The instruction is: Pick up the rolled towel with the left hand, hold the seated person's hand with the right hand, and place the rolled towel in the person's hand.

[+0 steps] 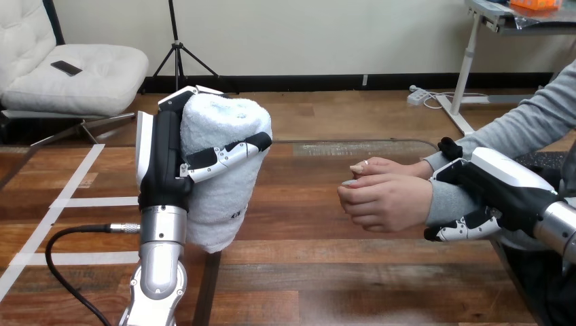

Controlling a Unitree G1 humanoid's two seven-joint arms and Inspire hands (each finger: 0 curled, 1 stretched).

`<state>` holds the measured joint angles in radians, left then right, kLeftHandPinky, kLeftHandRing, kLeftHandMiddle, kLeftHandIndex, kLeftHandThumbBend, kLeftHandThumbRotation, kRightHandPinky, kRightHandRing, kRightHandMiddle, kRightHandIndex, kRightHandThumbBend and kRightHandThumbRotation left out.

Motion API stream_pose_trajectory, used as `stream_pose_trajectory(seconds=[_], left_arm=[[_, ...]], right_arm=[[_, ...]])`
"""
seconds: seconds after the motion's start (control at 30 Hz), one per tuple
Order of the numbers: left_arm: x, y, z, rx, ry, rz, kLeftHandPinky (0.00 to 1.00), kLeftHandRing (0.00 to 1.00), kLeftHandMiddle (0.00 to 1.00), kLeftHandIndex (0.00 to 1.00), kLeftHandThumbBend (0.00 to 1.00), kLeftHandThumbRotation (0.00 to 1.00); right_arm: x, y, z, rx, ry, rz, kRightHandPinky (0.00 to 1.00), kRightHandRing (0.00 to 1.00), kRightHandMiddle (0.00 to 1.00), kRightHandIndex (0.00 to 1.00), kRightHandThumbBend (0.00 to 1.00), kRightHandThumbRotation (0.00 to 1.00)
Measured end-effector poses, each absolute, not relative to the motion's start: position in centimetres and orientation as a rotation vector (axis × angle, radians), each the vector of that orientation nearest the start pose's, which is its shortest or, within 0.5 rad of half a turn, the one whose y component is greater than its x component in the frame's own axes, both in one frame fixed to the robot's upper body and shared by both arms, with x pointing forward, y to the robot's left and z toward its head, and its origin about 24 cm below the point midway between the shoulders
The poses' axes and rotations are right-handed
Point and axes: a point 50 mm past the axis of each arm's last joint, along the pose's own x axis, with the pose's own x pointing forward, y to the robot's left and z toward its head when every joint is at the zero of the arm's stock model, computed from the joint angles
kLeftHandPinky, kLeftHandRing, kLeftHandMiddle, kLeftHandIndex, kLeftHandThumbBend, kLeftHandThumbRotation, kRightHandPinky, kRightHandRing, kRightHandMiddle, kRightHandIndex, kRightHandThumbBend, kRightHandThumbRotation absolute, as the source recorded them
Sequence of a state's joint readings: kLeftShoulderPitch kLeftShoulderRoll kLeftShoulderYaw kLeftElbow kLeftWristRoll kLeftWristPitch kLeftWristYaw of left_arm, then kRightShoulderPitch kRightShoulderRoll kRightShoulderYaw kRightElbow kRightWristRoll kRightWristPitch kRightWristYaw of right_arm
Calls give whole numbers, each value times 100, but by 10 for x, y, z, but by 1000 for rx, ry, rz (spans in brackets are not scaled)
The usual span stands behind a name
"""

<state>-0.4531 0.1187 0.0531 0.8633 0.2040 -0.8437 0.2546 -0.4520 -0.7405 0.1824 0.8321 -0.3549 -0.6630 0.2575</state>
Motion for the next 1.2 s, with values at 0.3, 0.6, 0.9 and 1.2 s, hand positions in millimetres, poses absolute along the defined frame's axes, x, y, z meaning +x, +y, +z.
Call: stream_pose_trajectory(seconds=[0.3, 0.6, 0.9, 1.2], left_arm=[[313, 160, 54, 216, -451, 82, 36, 39, 40, 40, 68, 0], [313, 160, 54, 216, -451, 82, 36, 39, 40, 40, 68, 0], [313, 160, 54, 217, -451, 82, 36, 39, 40, 40, 68, 0], [313, 160, 54, 217, -451, 82, 36, 39, 41, 40, 68, 0]], right_arm=[[306, -279, 71, -1094, -22, 475, 25, 29, 35, 39, 59, 0], [305, -279, 71, -1095, -25, 478, 25, 29, 35, 39, 59, 0], [305, -278, 71, -1097, -29, 482, 24, 28, 35, 39, 59, 0], [305, -278, 71, -1100, -28, 482, 23, 27, 33, 38, 58, 0]])
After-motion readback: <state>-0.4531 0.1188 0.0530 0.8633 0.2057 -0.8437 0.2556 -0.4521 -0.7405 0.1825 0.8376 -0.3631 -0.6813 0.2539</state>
